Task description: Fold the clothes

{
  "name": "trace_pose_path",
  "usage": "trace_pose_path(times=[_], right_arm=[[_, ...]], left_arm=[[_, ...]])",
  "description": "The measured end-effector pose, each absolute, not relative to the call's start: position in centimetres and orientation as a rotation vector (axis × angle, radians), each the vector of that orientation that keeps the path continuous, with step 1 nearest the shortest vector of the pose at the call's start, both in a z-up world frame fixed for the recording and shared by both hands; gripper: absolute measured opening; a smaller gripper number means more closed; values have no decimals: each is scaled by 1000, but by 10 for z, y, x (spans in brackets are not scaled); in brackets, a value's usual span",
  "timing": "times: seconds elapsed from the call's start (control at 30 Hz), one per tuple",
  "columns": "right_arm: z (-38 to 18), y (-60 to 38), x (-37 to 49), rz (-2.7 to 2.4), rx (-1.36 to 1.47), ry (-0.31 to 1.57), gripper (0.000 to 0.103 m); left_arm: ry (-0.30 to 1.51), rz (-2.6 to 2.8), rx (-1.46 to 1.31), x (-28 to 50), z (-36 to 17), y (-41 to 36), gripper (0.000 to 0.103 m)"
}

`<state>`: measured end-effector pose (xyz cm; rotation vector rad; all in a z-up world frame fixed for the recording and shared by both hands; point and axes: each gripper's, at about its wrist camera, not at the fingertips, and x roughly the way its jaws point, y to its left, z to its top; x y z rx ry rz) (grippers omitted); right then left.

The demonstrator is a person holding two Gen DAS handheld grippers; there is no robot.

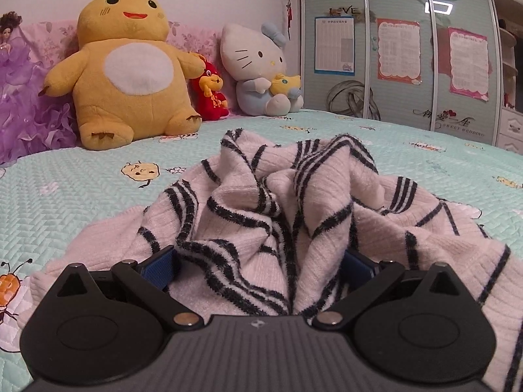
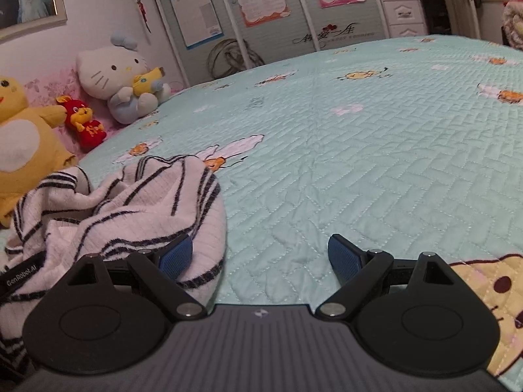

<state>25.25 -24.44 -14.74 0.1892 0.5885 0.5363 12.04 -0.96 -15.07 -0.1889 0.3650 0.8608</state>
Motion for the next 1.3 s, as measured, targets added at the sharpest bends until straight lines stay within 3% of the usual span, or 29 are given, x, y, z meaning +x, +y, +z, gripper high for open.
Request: trace_pose_path(times=[0.17,0.27,0.47,0.9,1.3], right_arm=[[-125,-241,260,525,183,660,90],[-66,-231,272,612,204,656,90],[34,-219,301,778,388,657,90],[8,-241,296,775,432,914,90],[72,-331,237,682,464,819,90]], left_arm=[[423,835,-226,122,-139,-2,103],[484,769,-265,119,-109,4,97],[464,615,-474,96,-37,34,100],[625,639,-666,46,-39,41,101],[581,412,-578,71,24,-32,101]])
